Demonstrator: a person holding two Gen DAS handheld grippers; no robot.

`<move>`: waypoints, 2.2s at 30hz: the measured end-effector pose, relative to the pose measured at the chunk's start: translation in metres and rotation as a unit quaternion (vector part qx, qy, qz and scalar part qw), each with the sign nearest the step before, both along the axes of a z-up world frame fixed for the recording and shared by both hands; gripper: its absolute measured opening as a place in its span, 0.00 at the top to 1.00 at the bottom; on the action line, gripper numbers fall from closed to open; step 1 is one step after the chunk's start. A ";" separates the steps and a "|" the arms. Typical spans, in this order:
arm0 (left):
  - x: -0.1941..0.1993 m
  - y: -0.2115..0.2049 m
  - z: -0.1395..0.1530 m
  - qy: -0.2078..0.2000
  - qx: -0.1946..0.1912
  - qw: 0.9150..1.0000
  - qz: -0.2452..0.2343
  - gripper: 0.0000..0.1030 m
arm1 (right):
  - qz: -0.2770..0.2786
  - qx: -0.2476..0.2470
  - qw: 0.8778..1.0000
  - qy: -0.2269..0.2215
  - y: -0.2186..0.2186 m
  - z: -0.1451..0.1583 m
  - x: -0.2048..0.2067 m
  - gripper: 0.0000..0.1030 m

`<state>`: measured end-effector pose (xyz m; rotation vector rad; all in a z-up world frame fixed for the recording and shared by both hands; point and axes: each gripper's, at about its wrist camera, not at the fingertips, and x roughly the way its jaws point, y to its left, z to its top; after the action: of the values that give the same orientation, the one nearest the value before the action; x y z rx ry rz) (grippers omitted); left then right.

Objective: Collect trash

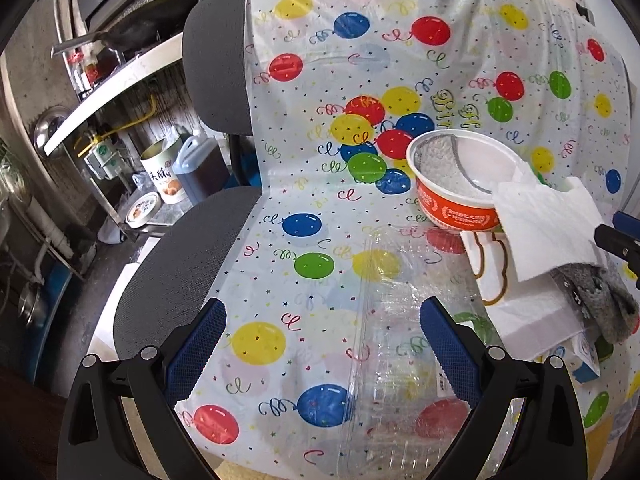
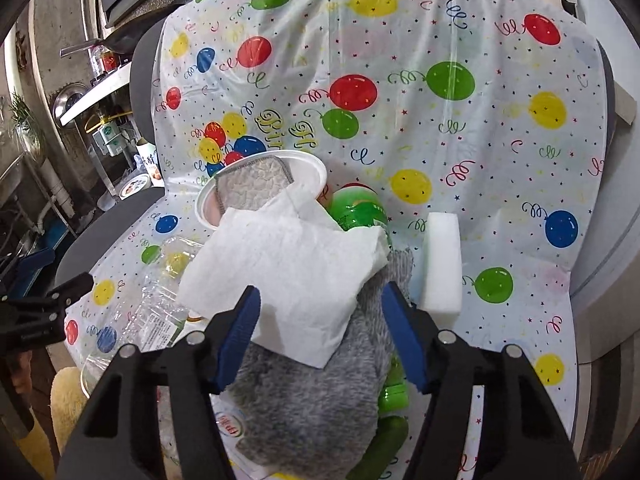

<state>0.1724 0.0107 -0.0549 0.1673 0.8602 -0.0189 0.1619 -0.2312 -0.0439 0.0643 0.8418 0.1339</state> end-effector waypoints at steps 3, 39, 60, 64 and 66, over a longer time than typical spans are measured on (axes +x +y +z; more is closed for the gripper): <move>0.007 0.001 -0.006 0.007 -0.010 1.000 0.002 0.07 | 0.000 0.001 1.000 0.006 0.000 -0.005 0.007 0.41; -0.059 -0.063 0.012 0.000 -0.032 0.992 -0.120 0.10 | 0.021 0.035 0.999 -0.030 -0.011 0.036 -0.050 0.38; -0.082 -0.175 0.035 -0.006 -0.088 0.961 -0.260 0.12 | -0.110 0.023 0.990 -0.084 -0.114 0.044 -0.126 0.31; -0.077 -0.189 0.018 0.015 -0.043 0.963 -0.265 0.39 | -0.112 0.025 0.990 -0.076 -0.119 0.038 -0.133 0.31; -0.077 -0.184 0.013 0.026 -0.050 0.963 -0.263 0.46 | -0.110 0.023 0.991 -0.073 -0.118 0.035 -0.134 0.31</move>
<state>0.0955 -0.1729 -0.0417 0.2985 0.8452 -0.5667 0.0281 -0.3496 -0.0092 0.1884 0.6810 -0.0485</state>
